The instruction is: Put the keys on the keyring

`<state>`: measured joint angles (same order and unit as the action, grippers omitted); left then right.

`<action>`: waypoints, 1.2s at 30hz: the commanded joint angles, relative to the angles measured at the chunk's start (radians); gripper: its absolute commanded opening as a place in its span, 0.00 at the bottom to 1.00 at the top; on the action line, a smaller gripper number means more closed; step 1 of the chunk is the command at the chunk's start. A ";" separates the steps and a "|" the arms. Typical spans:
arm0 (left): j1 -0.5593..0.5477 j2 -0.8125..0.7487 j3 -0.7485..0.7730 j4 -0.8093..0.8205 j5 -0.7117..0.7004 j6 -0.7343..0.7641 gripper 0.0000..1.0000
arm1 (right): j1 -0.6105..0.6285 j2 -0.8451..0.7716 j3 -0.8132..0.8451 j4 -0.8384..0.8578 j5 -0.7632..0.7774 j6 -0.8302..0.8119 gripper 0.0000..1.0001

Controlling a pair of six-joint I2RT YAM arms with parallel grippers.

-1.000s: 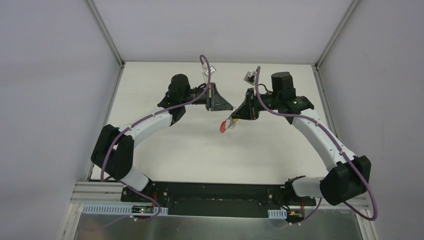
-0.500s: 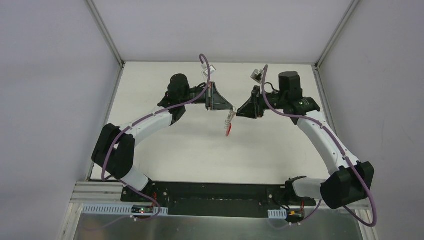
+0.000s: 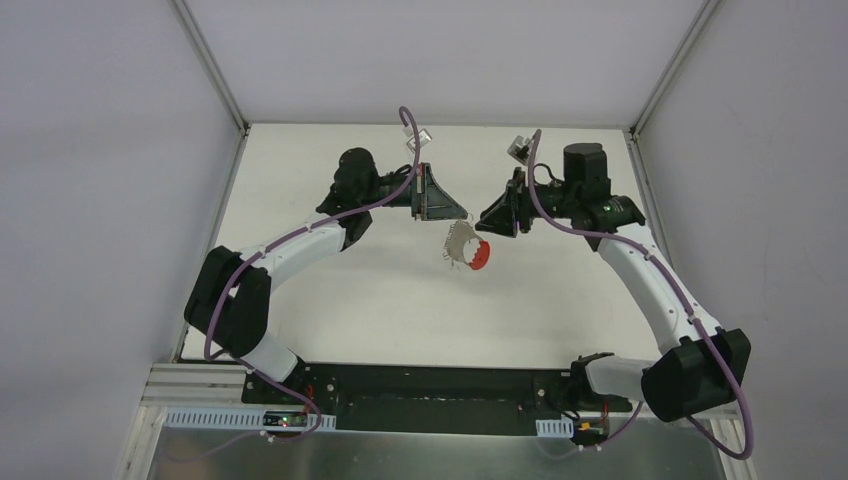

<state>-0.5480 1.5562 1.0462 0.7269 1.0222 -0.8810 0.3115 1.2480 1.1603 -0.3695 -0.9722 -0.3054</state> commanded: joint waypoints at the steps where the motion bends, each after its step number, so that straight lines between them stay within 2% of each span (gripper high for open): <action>1: 0.005 -0.007 -0.004 0.087 0.036 -0.024 0.00 | 0.008 0.027 0.012 0.027 0.017 -0.038 0.42; 12: 0.005 -0.013 -0.012 0.097 0.038 -0.028 0.00 | 0.020 0.024 0.010 0.013 0.019 -0.048 0.41; 18: 0.005 -0.010 -0.006 0.099 0.033 -0.035 0.00 | 0.026 0.013 -0.010 -0.007 -0.018 -0.095 0.44; 29: 0.005 -0.002 -0.001 0.112 0.033 -0.052 0.00 | 0.093 0.059 0.024 -0.051 -0.007 -0.135 0.45; 32: 0.005 0.002 0.001 0.112 0.033 -0.053 0.00 | 0.101 0.069 0.030 -0.051 -0.019 -0.124 0.44; 36: 0.005 0.008 0.007 0.116 0.035 -0.055 0.00 | 0.103 0.077 0.032 -0.048 -0.026 -0.114 0.37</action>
<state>-0.5480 1.5600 1.0313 0.7673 1.0401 -0.9279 0.4068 1.3209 1.1515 -0.4183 -0.9588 -0.4110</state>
